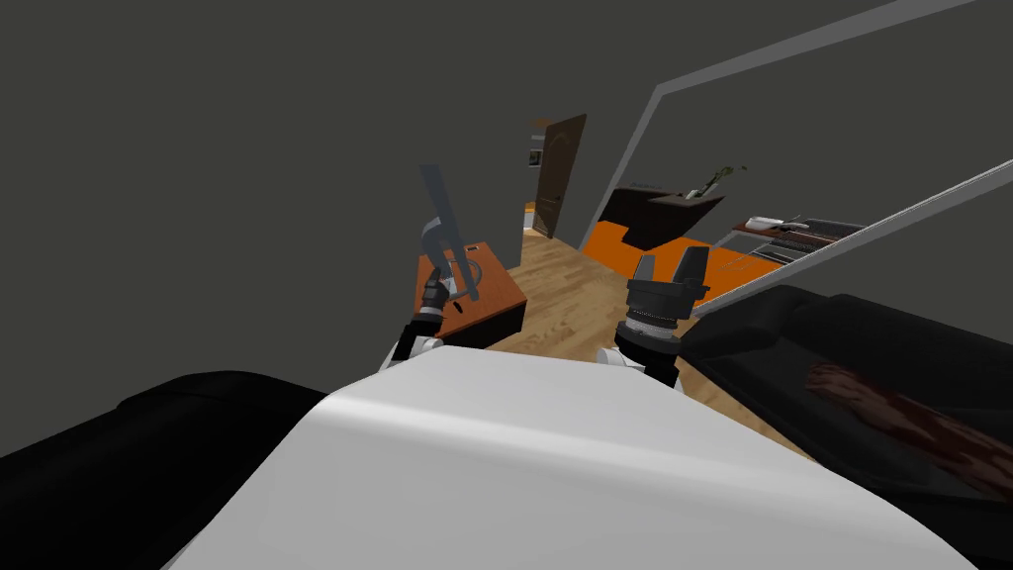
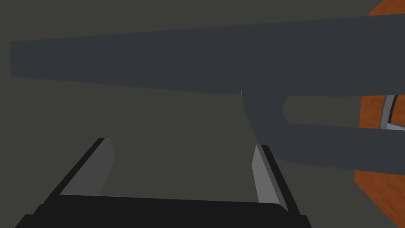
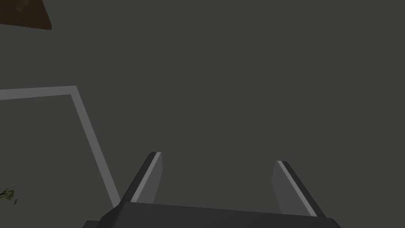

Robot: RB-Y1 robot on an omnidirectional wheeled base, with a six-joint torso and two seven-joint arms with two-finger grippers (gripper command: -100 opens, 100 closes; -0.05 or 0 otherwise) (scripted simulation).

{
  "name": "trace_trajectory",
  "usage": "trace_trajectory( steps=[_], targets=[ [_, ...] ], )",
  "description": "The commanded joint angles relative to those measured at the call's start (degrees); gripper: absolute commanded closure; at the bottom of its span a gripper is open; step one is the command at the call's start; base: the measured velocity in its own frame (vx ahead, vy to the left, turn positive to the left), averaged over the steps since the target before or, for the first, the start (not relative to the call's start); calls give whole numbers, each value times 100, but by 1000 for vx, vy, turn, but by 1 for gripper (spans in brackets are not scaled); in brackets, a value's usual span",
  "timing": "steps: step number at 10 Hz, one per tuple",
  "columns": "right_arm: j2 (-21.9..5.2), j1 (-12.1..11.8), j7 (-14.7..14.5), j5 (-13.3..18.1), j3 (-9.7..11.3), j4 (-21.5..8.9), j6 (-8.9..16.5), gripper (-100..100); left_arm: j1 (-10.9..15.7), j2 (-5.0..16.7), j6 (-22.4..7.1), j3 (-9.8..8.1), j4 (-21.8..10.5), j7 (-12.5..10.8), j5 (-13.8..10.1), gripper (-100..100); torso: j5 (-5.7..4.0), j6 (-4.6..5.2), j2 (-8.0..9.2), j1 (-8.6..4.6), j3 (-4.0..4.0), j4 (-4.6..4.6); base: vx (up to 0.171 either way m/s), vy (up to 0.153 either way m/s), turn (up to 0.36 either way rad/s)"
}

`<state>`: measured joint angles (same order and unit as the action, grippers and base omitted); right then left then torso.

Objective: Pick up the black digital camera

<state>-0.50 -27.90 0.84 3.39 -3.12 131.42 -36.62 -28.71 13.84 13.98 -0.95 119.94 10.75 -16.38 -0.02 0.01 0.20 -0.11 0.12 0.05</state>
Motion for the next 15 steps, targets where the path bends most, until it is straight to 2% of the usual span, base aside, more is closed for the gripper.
trace_trajectory(
  steps=[1,2,3,4,5,6,7,8,10,11,13,14,15],
  targets=[
    [0,0,0,0,0,0,0,0,-49,151,-286,63,-286,122,-264,-100,0,0,0,0,0,0,-44,-46,-159],
    [0,0,0,0,0,0,0,0,-49,151,-360,63,-323,122,-264,-100,0,0,-2,-2,-1,0,-24,-26,-50],
    [0,-1,0,0,-1,0,0,0,-50,259,-551,85,-539,185,-436,-100,0,-3,-8,3,-4,-1,-19,-22,-128],
    [0,0,0,0,0,0,0,0,-50,259,-575,85,-539,185,-436,-100,1,-1,-10,6,-5,-2,-15,-12,-73],
    [0,-1,0,0,-1,0,0,0,-53,369,-792,110,-735,248,-607,-100,1,-2,-13,9,-7,-2,-12,-16,-137],
    [0,-1,0,0,0,0,0,0,-53,369,-792,110,-760,248,-607,-100,2,0,-14,9,-8,-3,-9,-11,-75],
    [0,-1,0,0,-1,0,0,0,-59,478,-1011,137,-946,309,-776,-100,2,-3,-16,11,-9,-3,-8,-15,-146],
    [0,-1,0,0,-1,0,0,0,-59,478,-1011,137,-986,309,-776,-100,2,-1,-16,10,-9,-3,-8,-10,-77],
    [0,-1,0,0,0,0,0,0,-77,698,-1363,200,-1400,428,-1105,-100,2,0,-17,10,-10,-3,-3,-16,-199],
    [0,-1,0,0,-1,0,0,0,-77,698,-1448,200,-1446,428,-1105,-100,2,-2,-18,11,-10,-4,2,-8,-80],
    [-1,-1,0,0,-1,0,0,0,-103,924,-1818,273,-1869,539,-1415,-100,2,0,-22,12,-12,-4,12,-11,-219],
    [-1,-1,0,0,-1,0,0,0,-103,924,-1876,273,-1907,539,-1415,-100,2,-1,-24,14,-14,-5,15,1,-92],
    [-1,-2,0,0,-1,0,0,0,-120,1041,-2051,313,-2136,591,-1560,-100,2,-4,-25,16,-14,-5,17,-1,-156]
  ],
)
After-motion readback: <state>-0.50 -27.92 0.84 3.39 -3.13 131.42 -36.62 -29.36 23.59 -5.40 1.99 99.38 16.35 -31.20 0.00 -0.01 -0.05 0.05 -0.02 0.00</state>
